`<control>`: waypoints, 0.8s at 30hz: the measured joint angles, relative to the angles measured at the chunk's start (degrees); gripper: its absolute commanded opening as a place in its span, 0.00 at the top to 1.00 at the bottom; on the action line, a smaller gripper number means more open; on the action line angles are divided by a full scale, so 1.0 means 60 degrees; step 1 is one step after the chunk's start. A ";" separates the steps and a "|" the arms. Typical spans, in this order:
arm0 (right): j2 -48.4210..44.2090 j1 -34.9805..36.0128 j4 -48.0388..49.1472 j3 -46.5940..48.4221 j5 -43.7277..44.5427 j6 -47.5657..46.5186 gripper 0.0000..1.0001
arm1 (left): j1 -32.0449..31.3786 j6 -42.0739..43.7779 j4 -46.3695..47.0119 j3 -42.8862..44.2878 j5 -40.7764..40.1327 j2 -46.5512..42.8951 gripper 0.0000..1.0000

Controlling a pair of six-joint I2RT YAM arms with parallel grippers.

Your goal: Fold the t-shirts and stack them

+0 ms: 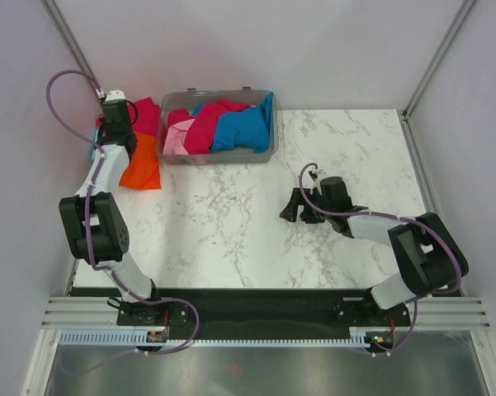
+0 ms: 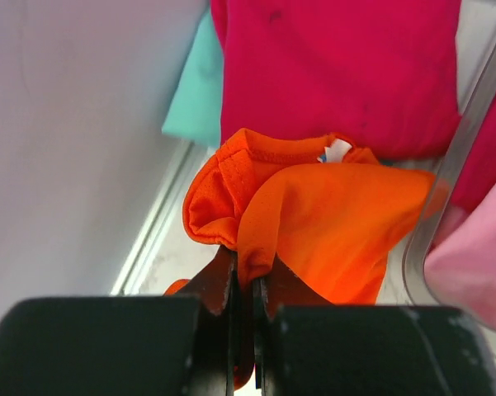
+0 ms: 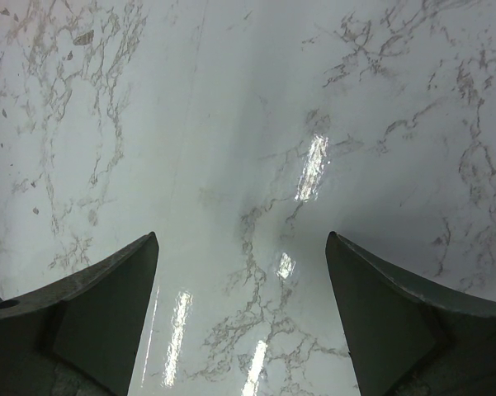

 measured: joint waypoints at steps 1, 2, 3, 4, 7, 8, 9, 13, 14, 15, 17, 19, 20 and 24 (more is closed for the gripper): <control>0.0011 0.0004 0.0025 0.0000 -0.0004 0.0000 0.09 | 0.0007 0.0091 0.0200 -0.0033 0.0000 -0.0015 0.98; 0.0018 0.0000 0.0029 0.0000 -0.0004 0.0000 0.09 | 0.0011 0.0299 0.0637 -0.0171 0.0022 -0.0073 0.98; 0.0022 0.0000 0.0036 0.0000 -0.0007 0.0000 0.09 | 0.0015 0.0495 0.1005 -0.0313 0.0040 -0.0124 0.98; 0.0029 0.0004 0.0044 0.0004 -0.0007 0.0000 0.09 | 0.0015 0.0627 0.1239 -0.0379 0.0058 -0.0138 0.98; 0.0058 0.0004 0.0069 0.0022 -0.0022 0.0000 0.09 | 0.0036 0.0969 0.1774 -0.0401 0.0208 -0.0120 0.98; 0.0066 0.0000 0.0073 0.0022 -0.0018 0.0000 0.09 | 0.0044 0.0998 0.1898 -0.0386 0.0244 -0.0109 0.98; 0.0069 0.0000 0.0073 0.0026 -0.0025 0.0000 0.09 | 0.0047 0.1013 0.1949 -0.0364 0.0262 -0.0095 0.98; 0.0076 0.0004 0.0087 0.0029 -0.0033 0.0000 0.09 | 0.0109 0.1005 0.2142 -0.0098 0.0495 0.0120 0.98; 0.0087 0.0000 0.0095 0.0029 -0.0036 0.0000 0.09 | 0.0127 0.1002 0.2138 0.0011 0.0535 0.0193 0.98; 0.0095 0.0000 0.0102 0.0033 -0.0036 0.0000 0.09 | 0.0149 0.0994 0.2106 0.0229 0.0663 0.0321 0.98; 0.0113 0.0000 0.0109 0.0047 -0.0040 0.0000 0.09 | 0.0175 0.0980 0.2084 0.0627 0.0780 0.0543 0.98; 0.0135 0.0004 0.0127 0.0062 -0.0044 0.0000 0.09 | 0.0186 0.0943 0.2087 0.1100 0.0933 0.0772 0.98; 0.0142 0.0004 0.0131 0.0066 -0.0044 0.0000 0.09 | 0.0193 0.0907 0.2084 0.1268 0.1005 0.0834 0.98; 0.0168 0.0004 0.0131 0.0091 -0.0051 0.0000 0.09 | 0.0233 0.0594 0.1872 0.1810 0.1388 0.0863 0.98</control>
